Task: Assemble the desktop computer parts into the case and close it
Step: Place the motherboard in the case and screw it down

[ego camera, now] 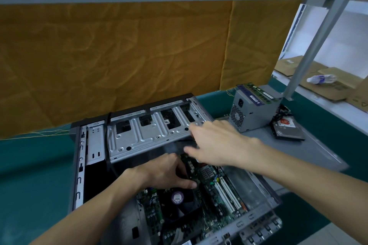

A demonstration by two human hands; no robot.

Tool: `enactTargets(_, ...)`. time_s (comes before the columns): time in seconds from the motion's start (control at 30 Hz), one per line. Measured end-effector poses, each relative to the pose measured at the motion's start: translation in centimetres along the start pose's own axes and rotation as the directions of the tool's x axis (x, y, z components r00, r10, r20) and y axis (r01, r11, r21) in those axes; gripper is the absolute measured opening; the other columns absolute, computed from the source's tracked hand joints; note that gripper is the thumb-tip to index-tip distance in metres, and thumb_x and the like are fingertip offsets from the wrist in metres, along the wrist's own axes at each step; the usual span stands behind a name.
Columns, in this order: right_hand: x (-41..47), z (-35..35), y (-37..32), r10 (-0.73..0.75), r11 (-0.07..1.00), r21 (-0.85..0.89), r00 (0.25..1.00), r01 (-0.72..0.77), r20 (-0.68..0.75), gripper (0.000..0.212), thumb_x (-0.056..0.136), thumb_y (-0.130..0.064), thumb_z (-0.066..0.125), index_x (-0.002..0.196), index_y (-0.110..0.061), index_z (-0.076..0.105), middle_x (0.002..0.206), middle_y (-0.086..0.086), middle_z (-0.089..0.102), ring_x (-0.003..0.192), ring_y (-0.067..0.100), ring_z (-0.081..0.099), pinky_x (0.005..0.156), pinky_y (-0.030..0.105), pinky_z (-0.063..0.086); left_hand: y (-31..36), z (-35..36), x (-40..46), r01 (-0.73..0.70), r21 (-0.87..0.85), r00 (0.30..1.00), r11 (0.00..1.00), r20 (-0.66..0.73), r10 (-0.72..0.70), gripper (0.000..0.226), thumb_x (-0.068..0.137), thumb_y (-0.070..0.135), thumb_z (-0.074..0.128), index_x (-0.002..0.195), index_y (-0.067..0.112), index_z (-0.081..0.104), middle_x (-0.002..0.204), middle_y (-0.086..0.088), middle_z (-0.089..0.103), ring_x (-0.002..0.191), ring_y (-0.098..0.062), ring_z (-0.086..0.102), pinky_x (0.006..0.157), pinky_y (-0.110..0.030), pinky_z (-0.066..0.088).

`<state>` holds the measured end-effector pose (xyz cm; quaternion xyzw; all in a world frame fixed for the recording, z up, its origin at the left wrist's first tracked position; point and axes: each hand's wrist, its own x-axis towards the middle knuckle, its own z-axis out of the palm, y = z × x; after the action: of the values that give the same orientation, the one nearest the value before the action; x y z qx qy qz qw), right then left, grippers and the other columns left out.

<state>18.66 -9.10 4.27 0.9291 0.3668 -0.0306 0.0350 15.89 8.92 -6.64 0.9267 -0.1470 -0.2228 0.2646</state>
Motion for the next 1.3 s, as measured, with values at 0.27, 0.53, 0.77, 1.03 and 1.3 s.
enactTargets(0.27, 0.2, -0.2, -0.1, -0.007, 0.999, -0.046, 1.000, 0.008, 0.004, 0.037, 0.100, -0.046, 0.053, 0.119, -0.015, 0.045, 0.106, 0.010, 0.062, 0.092, 0.035, 0.064, 0.066, 0.039, 0.036, 0.0, 0.0, -0.1, 0.006, 0.008, 1.000, 1.000, 0.000, -0.006, 0.055, 0.078, 0.077, 0.067, 0.091, 0.025, 0.078, 0.083, 0.008, 0.076, 0.078, -0.011, 0.070, 0.078, -0.045, 0.058)
enactTargets(0.53, -0.2, -0.6, 0.1, 0.003, 0.998, 0.058, 0.993, -0.010, 0.122, 0.037, 0.099, -0.048, 0.052, 0.119, -0.017, 0.046, 0.093, 0.002, 0.053, 0.087, 0.031, 0.059, 0.069, 0.040, 0.041, 0.2, -0.1, -0.2, 0.010, 0.012, 1.000, 1.000, -0.002, -0.010, 0.053, 0.079, 0.074, 0.068, 0.093, 0.023, 0.077, 0.085, 0.007, 0.076, 0.080, -0.011, 0.070, 0.079, -0.043, 0.058)
enactTargets(0.77, -0.2, -0.1, -0.7, -0.005, 1.000, -0.004, 1.000, 0.005, 0.000, 0.041, 0.104, -0.048, 0.044, 0.125, -0.012, 0.048, 0.106, 0.011, 0.065, 0.093, 0.034, 0.064, 0.069, 0.038, 0.039, 0.4, -0.1, -0.3, 0.011, 0.026, 1.000, 1.000, -0.008, -0.011, 0.054, 0.079, 0.074, 0.067, 0.088, 0.022, 0.076, 0.080, 0.003, 0.075, 0.077, -0.017, 0.069, 0.075, -0.045, 0.057)
enactTargets(1.03, -0.1, -0.3, -0.5, -0.021, 1.000, -0.020, 0.999, 0.022, 0.034, 0.040, 0.104, -0.046, 0.047, 0.125, -0.012, 0.047, 0.105, 0.011, 0.065, 0.091, 0.034, 0.062, 0.068, 0.038, 0.038, 0.4, -0.1, -0.3, 0.015, 0.025, 1.000, 1.000, -0.003, -0.015, 0.056, 0.079, 0.075, 0.067, 0.089, 0.020, 0.076, 0.082, -0.001, 0.075, 0.079, -0.021, 0.069, 0.075, -0.047, 0.057)
enactTargets(1.3, 0.2, -1.2, 0.4, -0.062, 0.991, -0.115, 0.996, 0.069, 0.056, 0.032, 0.104, -0.044, 0.047, 0.117, -0.015, 0.046, 0.111, 0.013, 0.067, 0.097, 0.037, 0.065, 0.069, 0.039, 0.035, 0.5, -0.3, -0.2, 0.020, 0.038, 1.000, 0.999, -0.002, -0.020, 0.056, 0.079, 0.074, 0.068, 0.090, 0.019, 0.077, 0.082, 0.000, 0.075, 0.081, -0.020, 0.070, 0.077, -0.045, 0.057)
